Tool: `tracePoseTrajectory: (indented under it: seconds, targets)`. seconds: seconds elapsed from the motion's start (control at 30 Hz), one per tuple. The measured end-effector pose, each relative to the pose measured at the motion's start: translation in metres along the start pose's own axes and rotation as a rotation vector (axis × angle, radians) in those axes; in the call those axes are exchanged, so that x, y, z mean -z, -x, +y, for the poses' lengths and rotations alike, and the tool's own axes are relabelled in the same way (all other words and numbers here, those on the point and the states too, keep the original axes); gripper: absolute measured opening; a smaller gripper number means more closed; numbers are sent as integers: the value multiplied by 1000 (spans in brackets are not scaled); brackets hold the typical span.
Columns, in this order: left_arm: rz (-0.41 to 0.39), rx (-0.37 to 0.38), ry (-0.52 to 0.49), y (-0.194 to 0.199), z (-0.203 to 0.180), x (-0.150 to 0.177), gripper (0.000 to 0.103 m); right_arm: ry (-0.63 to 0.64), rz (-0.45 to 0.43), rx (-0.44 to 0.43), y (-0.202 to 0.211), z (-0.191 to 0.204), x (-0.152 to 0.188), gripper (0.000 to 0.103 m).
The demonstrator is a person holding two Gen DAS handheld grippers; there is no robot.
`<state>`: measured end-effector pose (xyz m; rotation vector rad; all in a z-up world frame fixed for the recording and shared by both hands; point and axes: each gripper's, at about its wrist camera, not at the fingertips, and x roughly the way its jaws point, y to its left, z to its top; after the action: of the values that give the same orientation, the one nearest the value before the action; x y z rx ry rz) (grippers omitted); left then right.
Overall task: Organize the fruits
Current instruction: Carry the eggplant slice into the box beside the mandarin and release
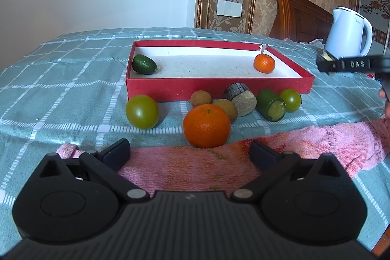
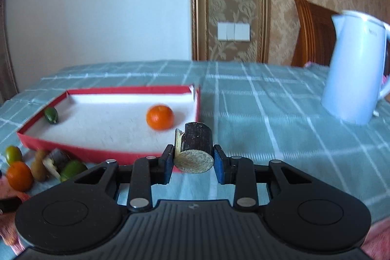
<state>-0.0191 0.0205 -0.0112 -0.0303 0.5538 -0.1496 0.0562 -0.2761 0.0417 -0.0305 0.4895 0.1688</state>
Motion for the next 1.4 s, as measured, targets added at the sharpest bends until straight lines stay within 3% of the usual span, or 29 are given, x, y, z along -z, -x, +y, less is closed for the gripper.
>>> tracePoseTrajectory:
  seconds: [0.6,1.03,1.4]
  targets:
    - [-2,4,4,1,-1,-1,103,98,73,-1,-65,40,-20,33]
    - [-2,4,3,1,-1,-1,103,79,162,20,-96,38,-14,33]
    - [1,0,-2,0,-1,-1,103,84,159,11,-99,40,-13,33]
